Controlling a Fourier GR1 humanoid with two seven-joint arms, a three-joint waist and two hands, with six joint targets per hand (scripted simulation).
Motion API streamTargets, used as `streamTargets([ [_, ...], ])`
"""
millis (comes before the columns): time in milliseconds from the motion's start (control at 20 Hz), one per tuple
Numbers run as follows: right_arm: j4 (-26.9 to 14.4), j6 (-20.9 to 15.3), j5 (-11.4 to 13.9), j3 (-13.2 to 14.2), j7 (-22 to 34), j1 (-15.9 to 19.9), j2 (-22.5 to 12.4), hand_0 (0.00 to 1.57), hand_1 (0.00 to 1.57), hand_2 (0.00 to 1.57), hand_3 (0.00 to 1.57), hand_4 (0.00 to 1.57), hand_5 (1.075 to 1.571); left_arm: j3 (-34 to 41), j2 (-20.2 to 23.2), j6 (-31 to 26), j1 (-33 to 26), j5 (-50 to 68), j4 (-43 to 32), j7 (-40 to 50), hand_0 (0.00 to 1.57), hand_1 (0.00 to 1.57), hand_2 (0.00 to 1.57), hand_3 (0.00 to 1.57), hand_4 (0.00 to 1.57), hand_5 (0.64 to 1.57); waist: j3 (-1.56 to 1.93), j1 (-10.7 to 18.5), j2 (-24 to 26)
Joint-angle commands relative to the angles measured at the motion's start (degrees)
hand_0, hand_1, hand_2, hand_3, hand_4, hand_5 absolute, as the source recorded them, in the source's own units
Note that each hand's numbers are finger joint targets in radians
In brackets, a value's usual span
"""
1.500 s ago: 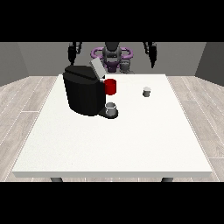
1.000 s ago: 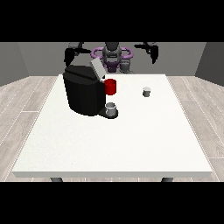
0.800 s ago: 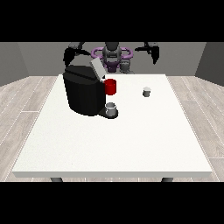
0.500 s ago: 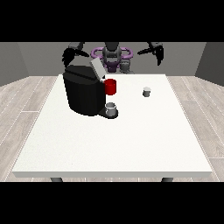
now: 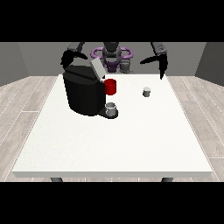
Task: Insert the coffee pod into the coffee machine and close the lid
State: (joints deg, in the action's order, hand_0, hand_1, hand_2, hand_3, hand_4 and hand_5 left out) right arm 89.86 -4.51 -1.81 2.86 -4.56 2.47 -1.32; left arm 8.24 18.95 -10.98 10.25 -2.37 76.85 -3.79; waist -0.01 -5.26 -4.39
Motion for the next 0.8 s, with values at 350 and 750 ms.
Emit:
streamTargets([
  [350, -4.2, -4.7, 2.5, -1.7, 1.1, 6.0, 1.3, 0.0, 0.0, 0.0, 0.0, 0.37, 1.571, 2.2, 4.0, -1.2, 9.8, -4.3, -18.0, -3.0, 0.0, 0.0, 0.0, 0.0, 0.0, 1.571, -0.01, -0.3, -5.2],
  [750, -7.9, -3.0, 2.1, 1.4, 3.4, 8.8, -2.6, 0.0, 0.0, 0.0, 0.0, 0.42, 1.571, -1.5, 3.8, 0.1, 11.6, -11.2, -24.5, -5.6, 0.0, 0.0, 0.2, 0.0, 0.0, 1.571, -0.01, -0.5, -4.5],
])
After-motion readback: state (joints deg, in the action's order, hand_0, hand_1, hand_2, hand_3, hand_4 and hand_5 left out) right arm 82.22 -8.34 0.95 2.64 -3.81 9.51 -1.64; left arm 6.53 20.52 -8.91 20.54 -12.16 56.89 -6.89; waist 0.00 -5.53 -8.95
